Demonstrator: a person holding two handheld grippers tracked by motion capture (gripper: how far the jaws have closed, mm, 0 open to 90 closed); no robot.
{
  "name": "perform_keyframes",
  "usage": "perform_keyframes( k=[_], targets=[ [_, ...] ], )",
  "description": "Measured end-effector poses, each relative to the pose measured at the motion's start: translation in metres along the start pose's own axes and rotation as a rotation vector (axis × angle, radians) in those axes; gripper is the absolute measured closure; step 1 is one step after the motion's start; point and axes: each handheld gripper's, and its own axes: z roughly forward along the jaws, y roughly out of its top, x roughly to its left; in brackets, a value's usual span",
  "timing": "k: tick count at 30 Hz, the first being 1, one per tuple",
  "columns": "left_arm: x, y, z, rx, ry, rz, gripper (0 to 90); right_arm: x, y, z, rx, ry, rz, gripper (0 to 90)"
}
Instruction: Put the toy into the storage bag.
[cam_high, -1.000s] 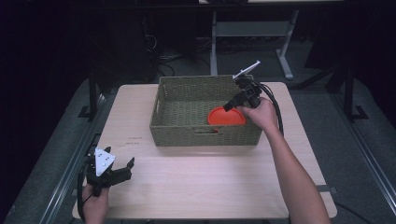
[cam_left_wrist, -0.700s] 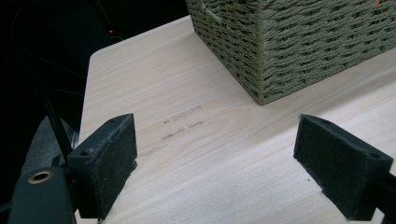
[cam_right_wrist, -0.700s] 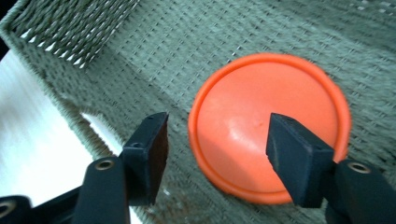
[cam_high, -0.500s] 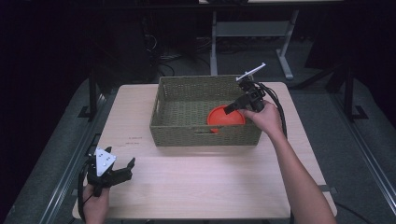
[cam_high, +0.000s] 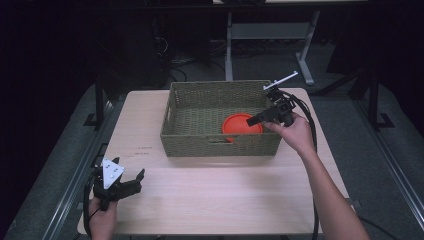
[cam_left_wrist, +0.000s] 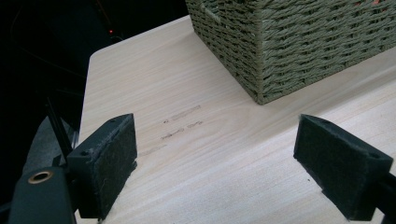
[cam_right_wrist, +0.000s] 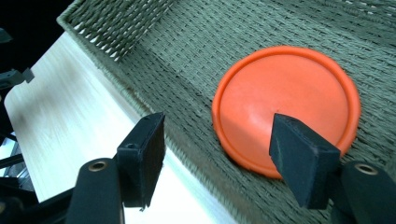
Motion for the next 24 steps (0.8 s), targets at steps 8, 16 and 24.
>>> perform_keyframes(
  k=[8,16,24],
  targets=[
    [-0.002,0.000,0.000,0.002,-0.003,0.002,12.8,0.003,-0.015,-0.015,-0.025,0.016,-0.015,31.8],
    [-0.001,0.000,0.000,0.006,-0.002,0.005,12.9,0.005,-0.035,-0.025,-0.048,0.033,-0.021,30.4],
    [-0.001,0.000,0.000,0.007,-0.001,0.004,12.8,0.007,-0.056,-0.032,-0.062,0.044,-0.021,29.4]
  ],
)
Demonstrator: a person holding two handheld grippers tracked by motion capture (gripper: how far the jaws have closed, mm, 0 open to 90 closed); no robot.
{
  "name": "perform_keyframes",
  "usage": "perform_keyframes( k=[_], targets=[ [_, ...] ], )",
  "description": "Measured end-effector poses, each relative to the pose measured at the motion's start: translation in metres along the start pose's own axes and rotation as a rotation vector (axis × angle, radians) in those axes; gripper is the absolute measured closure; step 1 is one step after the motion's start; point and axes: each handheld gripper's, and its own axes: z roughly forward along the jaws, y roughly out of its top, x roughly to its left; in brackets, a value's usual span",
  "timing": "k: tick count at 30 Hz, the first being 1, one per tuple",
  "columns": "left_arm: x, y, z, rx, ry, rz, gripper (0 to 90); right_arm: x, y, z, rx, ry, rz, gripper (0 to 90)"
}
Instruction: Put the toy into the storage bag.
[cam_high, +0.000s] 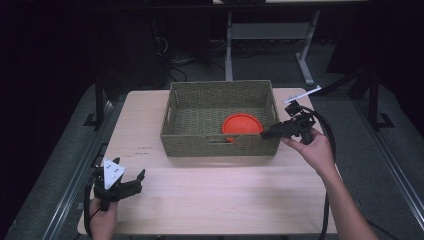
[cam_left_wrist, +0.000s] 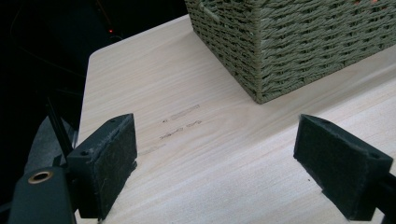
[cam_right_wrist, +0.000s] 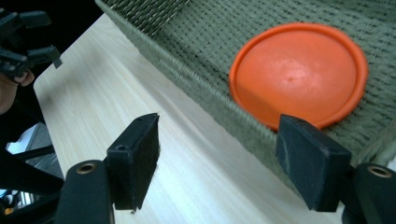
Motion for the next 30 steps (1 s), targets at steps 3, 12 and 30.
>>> perform_keyframes(
  k=[3,12,30],
  targets=[
    [0.000,0.000,0.000,-0.001,0.001,0.000,12.9,0.002,-0.008,-0.003,-0.007,0.007,-0.001,29.4],
    [-0.001,0.000,0.000,0.000,0.002,0.001,12.8,0.006,-0.036,-0.014,-0.025,0.017,-0.020,28.5],
    [-0.002,-0.001,0.002,-0.004,0.000,0.002,12.8,0.005,-0.079,-0.022,-0.039,0.009,-0.035,27.9]
  ],
)
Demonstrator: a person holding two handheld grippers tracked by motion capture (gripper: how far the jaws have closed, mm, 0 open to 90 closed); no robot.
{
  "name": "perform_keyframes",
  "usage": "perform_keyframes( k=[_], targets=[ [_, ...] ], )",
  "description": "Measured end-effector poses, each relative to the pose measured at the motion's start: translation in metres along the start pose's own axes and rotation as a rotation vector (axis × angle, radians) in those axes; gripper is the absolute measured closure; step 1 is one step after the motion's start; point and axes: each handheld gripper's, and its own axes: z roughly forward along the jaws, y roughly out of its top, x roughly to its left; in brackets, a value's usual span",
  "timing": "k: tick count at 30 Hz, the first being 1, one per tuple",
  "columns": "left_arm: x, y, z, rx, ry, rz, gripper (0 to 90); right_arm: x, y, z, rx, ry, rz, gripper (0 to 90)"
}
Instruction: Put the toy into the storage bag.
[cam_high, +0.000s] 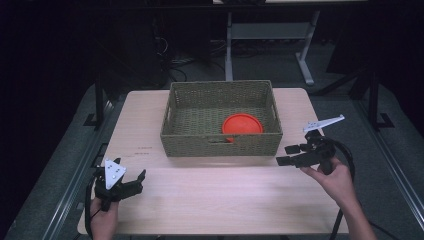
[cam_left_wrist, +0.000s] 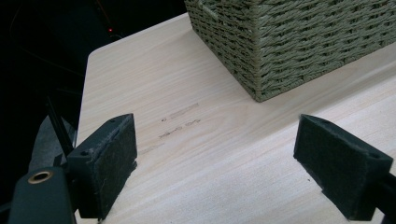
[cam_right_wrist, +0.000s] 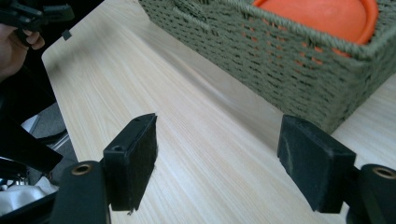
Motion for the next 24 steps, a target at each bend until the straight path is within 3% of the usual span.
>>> perform_keyframes(
  k=[10,14,24],
  targets=[
    [0.000,0.000,0.000,0.000,0.001,0.001,12.9,0.001,-0.021,-0.002,0.025,-0.044,-0.023,27.7],
    [0.000,0.000,0.000,0.001,0.000,0.003,12.9,-0.001,-0.039,0.000,0.009,-0.015,-0.007,27.7],
    [-0.001,0.000,0.001,0.007,-0.006,0.006,12.8,0.004,-0.079,0.017,-0.022,-0.021,0.016,26.7]
  ],
)
